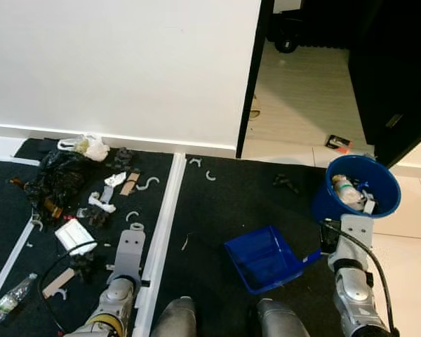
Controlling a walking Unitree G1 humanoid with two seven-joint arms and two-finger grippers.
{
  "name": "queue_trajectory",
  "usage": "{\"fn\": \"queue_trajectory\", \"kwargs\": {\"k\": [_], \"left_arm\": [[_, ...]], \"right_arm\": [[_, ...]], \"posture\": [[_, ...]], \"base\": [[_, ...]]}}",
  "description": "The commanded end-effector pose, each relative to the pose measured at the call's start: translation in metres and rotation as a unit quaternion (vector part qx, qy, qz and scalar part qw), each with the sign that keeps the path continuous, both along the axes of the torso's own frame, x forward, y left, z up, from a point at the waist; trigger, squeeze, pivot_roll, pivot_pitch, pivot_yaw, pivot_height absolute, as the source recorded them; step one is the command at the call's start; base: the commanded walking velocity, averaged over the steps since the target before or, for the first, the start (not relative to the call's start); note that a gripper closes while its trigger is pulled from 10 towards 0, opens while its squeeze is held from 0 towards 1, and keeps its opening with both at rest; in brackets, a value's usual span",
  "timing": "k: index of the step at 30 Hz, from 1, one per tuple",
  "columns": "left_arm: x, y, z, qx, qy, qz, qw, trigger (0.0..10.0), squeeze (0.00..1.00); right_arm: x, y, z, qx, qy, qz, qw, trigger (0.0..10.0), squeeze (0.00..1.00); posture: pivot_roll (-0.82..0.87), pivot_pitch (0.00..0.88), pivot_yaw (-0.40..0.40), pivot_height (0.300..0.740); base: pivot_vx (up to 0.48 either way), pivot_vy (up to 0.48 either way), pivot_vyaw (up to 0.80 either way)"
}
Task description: Sweep floor
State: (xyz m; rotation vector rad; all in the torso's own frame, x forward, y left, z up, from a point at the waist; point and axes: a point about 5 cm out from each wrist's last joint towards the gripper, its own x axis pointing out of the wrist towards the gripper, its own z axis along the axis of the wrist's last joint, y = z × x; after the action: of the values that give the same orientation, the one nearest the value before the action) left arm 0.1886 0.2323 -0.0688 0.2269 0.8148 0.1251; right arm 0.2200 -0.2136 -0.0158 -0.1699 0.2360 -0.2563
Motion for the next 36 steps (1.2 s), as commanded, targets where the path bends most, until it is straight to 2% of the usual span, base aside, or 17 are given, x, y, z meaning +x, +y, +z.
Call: {"fn": "queue_trajectory", "kwargs": {"k": [1,8,14,17,18,19,25,27,28,31,32,34,35,36], "left_arm": [[0.001,0.003,0.002,0.005,-0.004,-0.005,1.000,10.0,0.00],[0.002,0.003,0.002,0.000,-0.008,-0.005,1.000,10.0,0.00],[0.001,0.005,0.003,0.001,-0.008,-0.003,1.000,10.0,0.00],[0.001,0.006,0.003,0.002,-0.007,-0.002,1.000,10.0,0.00],[0.001,0.006,0.003,0.002,-0.007,-0.002,1.000,10.0,0.00],[0.001,0.006,0.003,0.001,-0.007,-0.002,1.000,10.0,0.00],[0.002,0.005,0.003,-0.001,-0.009,0.000,1.000,10.0,0.00],[0.002,0.005,0.003,-0.001,-0.009,0.000,1.000,10.0,0.00],[0.002,0.005,0.003,-0.002,-0.010,0.001,1.000,10.0,0.00],[0.002,0.006,0.003,-0.002,-0.010,0.002,1.000,10.0,0.00],[0.002,0.006,0.003,-0.001,-0.010,0.002,1.000,10.0,0.00],[0.002,0.006,0.003,-0.001,-0.010,0.002,1.000,10.0,0.00],[0.002,0.007,0.003,-0.001,-0.010,0.002,1.000,10.0,0.00],[0.002,0.007,0.003,-0.001,-0.010,0.002,1.000,10.0,0.00]], "right_arm": [[-0.002,-0.002,-0.002,-0.009,0.001,0.002,1.000,0.0,0.00],[-0.002,-0.003,-0.001,-0.019,-0.004,0.008,1.000,0.0,0.00],[0.010,-0.010,0.008,-0.052,-0.017,0.043,0.998,0.0,0.00],[0.017,-0.015,0.013,-0.047,-0.018,0.055,0.997,0.0,0.00],[0.023,-0.018,0.017,-0.039,-0.016,0.074,0.996,0.0,0.00],[0.032,-0.020,0.021,-0.018,-0.006,0.119,0.993,0.0,0.00],[0.040,-0.027,0.028,0.014,0.009,0.176,0.984,0.0,0.00],[0.040,-0.027,0.028,0.014,0.009,0.176,0.984,0.0,0.00],[0.044,-0.034,0.034,0.033,0.016,0.205,0.978,0.0,0.00],[0.045,-0.036,0.036,0.039,0.020,0.219,0.975,0.0,0.00],[0.046,-0.036,0.039,0.047,0.027,0.256,0.965,0.0,0.00],[0.047,-0.036,0.039,0.049,0.030,0.270,0.961,0.0,0.00],[0.046,-0.032,0.041,0.040,0.033,0.311,0.949,0.0,0.00],[0.046,-0.032,0.041,0.040,0.033,0.311,0.949,0.0,0.00]], "posture": [[0.09,0.061,-0.029,0.740],[0.09,0.066,-0.029,0.740],[0.09,0.067,-0.027,0.740],[0.08,0.067,-0.025,0.740],[0.08,0.067,-0.025,0.740],[0.08,0.067,-0.024,0.740],[0.09,0.068,-0.030,0.740],[0.09,0.068,-0.030,0.740],[0.09,0.068,-0.031,0.740],[0.09,0.068,-0.031,0.740],[0.09,0.070,-0.029,0.740],[0.09,0.070,-0.029,0.740],[0.09,0.072,-0.029,0.740],[0.09,0.072,-0.029,0.740]], "base": [[0.000,0.000,0.00],[0.000,0.000,0.00],[0.000,0.000,0.00],[0.000,0.000,0.00],[0.000,0.000,0.00],[0.000,0.000,0.00],[0.000,0.000,0.00],[0.000,0.000,0.00],[0.000,0.000,0.00],[0.000,0.000,0.00],[0.000,0.000,0.00],[0.000,0.000,0.00],[0.000,0.000,0.00],[0.000,0.000,0.00]]}}
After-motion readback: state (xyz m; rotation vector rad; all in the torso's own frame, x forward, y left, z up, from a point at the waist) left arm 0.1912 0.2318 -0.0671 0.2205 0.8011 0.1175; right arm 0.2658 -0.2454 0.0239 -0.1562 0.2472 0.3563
